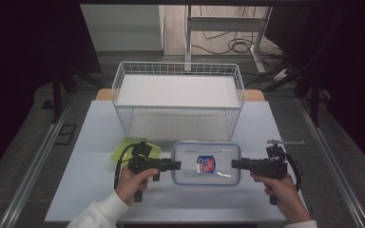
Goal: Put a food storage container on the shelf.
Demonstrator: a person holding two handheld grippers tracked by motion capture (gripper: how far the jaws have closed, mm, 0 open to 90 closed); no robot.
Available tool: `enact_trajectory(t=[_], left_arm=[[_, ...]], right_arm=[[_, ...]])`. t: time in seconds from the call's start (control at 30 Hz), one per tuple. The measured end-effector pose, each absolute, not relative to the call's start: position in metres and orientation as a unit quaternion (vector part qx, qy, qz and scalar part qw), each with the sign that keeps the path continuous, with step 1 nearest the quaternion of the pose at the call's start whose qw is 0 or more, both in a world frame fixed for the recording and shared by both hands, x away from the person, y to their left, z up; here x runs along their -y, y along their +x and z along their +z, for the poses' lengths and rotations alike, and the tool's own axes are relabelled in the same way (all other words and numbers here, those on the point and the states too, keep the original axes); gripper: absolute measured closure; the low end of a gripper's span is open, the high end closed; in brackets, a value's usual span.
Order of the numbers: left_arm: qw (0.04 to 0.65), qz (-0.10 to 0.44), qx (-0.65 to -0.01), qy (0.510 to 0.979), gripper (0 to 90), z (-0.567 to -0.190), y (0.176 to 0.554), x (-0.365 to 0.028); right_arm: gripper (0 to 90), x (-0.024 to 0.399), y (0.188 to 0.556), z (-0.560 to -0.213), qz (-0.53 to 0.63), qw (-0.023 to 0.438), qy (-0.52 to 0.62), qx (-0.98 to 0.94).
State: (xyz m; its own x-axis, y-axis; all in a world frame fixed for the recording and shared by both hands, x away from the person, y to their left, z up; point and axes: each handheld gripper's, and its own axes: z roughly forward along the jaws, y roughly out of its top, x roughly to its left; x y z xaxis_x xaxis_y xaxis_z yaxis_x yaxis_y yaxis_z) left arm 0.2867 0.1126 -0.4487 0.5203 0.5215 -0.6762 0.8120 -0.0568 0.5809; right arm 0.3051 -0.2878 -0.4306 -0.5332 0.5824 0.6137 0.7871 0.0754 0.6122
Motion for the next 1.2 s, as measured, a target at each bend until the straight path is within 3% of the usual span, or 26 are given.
enact_trajectory(t=[1.2], left_arm=[[0.538, -0.092, -0.450, 0.707, 52.7, -0.369, 0.316, -0.155]], right_arm=[[52.1, 0.243, 0.346, -0.352, -0.522, 0.076, -0.430, 0.733]])
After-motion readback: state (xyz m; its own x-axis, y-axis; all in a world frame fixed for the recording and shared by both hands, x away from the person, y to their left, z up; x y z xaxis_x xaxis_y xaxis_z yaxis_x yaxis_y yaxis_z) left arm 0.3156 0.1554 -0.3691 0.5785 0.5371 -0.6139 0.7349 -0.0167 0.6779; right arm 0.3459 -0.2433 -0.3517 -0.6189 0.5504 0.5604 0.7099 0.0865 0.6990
